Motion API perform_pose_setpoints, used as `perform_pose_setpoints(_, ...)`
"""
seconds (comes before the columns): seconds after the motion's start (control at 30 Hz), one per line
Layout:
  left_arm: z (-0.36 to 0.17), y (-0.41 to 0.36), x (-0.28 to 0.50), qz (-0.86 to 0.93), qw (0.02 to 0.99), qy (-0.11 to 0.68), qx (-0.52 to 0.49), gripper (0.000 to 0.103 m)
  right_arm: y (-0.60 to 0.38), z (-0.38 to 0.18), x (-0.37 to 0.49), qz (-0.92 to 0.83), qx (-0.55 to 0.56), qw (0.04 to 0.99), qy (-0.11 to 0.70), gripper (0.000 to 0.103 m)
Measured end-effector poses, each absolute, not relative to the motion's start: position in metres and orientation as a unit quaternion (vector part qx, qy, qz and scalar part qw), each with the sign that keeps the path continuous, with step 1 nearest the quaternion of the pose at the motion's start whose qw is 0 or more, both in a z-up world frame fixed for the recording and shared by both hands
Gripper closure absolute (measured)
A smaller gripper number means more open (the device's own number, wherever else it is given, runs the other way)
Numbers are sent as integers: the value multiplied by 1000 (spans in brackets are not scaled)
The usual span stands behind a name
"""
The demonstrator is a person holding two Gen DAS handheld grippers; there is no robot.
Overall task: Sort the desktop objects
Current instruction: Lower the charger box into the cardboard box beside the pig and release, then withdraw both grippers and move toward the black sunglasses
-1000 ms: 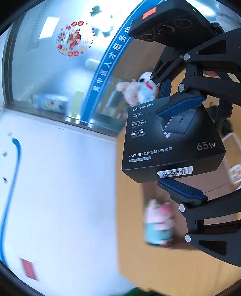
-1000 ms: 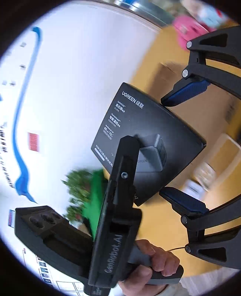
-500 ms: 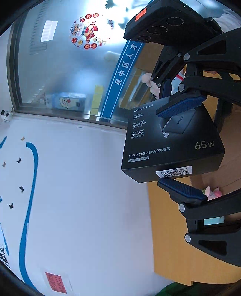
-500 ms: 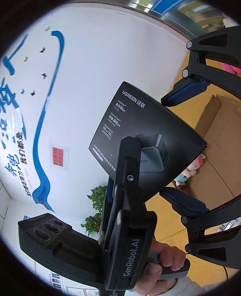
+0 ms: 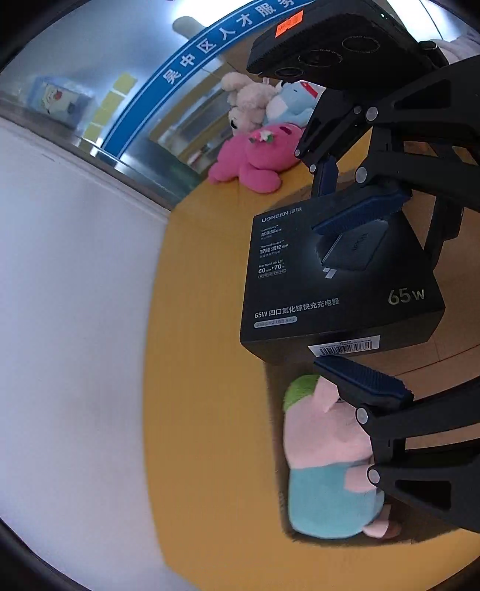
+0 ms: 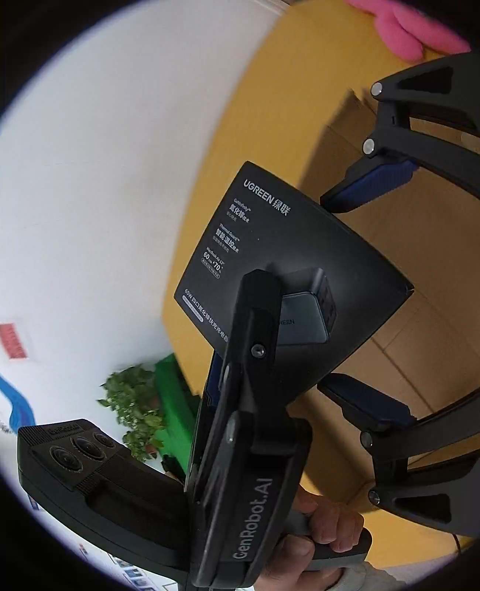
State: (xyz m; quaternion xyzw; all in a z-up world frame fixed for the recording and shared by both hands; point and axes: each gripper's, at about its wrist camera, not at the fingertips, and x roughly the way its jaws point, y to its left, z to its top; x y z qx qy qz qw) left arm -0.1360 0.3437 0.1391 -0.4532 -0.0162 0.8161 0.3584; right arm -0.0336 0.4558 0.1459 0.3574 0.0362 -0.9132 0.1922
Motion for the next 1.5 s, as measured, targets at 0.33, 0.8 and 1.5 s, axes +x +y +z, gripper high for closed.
perform_pose_setpoints(0.33,51,394,-173,772,303,18,-558,37,481,41,-82,-869,457,188,-34,14)
perform_pose_setpoints(0.8,87,364,-148,807,295,47,-509,36,496,14,-86,-875,468,126,-22,17)
perform_pose_setpoints(1.5,152,192,52,924,213,67,-309,0,433,125,127,-949,316,4,-12,6)
